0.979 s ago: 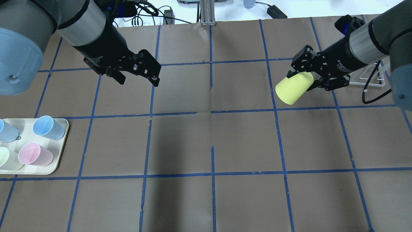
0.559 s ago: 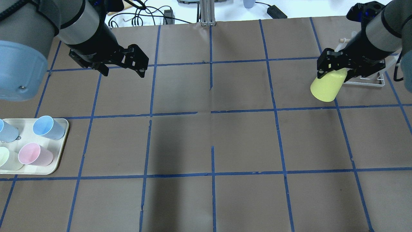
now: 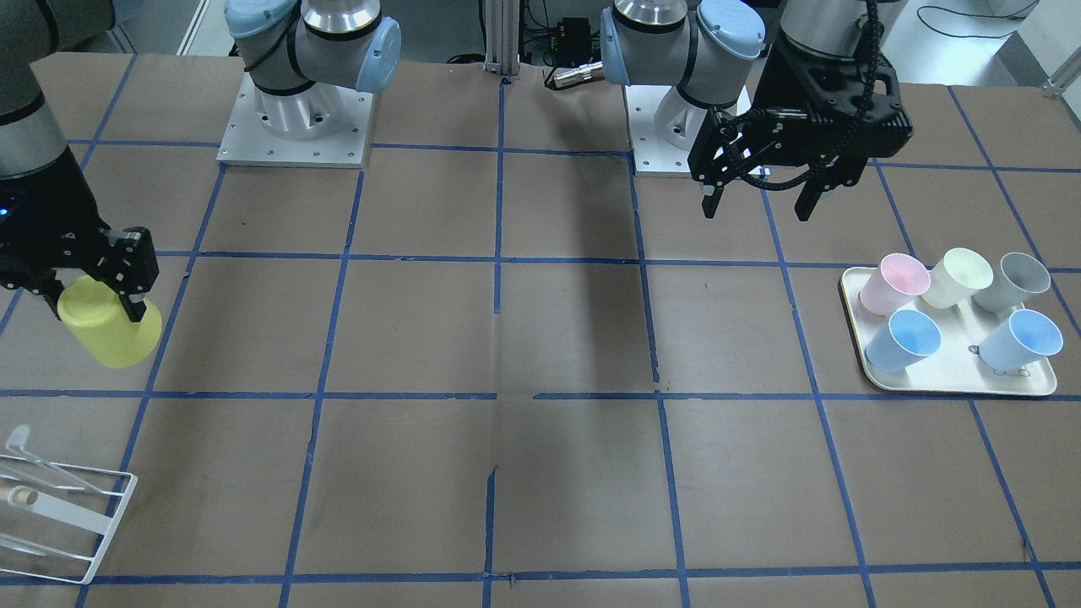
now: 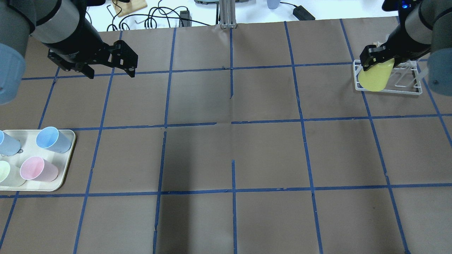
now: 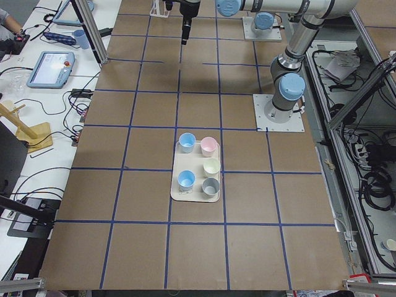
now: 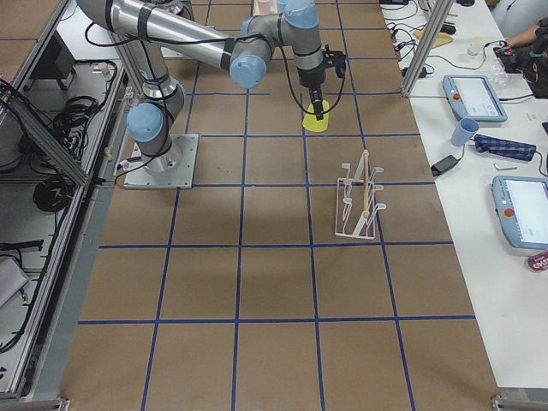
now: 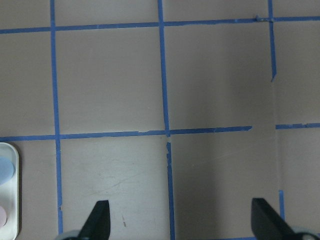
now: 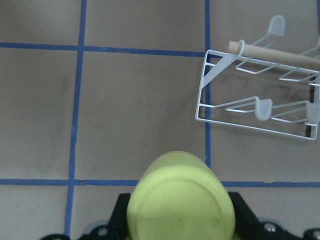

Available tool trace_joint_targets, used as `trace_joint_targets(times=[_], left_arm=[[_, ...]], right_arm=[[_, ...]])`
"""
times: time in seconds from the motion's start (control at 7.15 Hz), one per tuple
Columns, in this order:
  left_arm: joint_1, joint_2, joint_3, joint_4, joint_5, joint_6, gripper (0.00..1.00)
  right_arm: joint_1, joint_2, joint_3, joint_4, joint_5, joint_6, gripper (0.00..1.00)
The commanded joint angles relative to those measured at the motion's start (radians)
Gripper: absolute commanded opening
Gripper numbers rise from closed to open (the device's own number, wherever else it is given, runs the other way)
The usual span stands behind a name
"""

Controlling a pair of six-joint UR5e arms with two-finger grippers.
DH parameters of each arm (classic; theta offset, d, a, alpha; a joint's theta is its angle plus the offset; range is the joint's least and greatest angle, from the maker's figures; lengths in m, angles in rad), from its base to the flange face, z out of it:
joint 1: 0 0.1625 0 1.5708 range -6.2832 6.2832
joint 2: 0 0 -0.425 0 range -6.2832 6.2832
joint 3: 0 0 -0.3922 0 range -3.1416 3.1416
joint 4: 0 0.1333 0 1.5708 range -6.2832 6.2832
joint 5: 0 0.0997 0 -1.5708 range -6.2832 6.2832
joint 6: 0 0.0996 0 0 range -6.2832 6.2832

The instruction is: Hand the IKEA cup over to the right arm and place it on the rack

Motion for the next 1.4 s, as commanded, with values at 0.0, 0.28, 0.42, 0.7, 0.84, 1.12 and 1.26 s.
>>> trace_joint_targets(times=[0.0,0.28,0.42,0.7,0.84,1.12,1.26], left_arm=[[0.006,-0.005,0.012,-0.012,0.091,-0.087,1.00],[0.005,-0.024,0.027,-0.071,0.025,-0.088,1.00],[0.000,-0.028,0.018,-0.064,-0.016,-0.091,1.00],[-0.007,-0.031,0.012,-0.066,-0.028,-0.086,1.00],[-0.013,-0.025,0.006,-0.069,-0.030,-0.076,1.00],[-0.015,-0.024,0.004,-0.067,-0.030,-0.074,1.00],[-0.015,-0.028,0.006,-0.067,-0.030,-0.074,1.00]], right_arm=[[-0.069,0.037,-0.003,-0.065,-0.002,-0.072,0.25],[-0.086,0.095,-0.068,-0.079,0.037,-0.099,0.25],[-0.087,0.124,-0.099,-0.076,0.037,-0.097,0.25],[-0.090,0.175,-0.122,-0.080,0.038,-0.096,0.25],[-0.101,0.189,-0.135,-0.080,0.037,-0.096,0.25],[-0.124,0.220,-0.142,-0.093,0.038,-0.099,0.25],[-0.127,0.221,-0.141,-0.091,0.037,-0.101,0.25]])
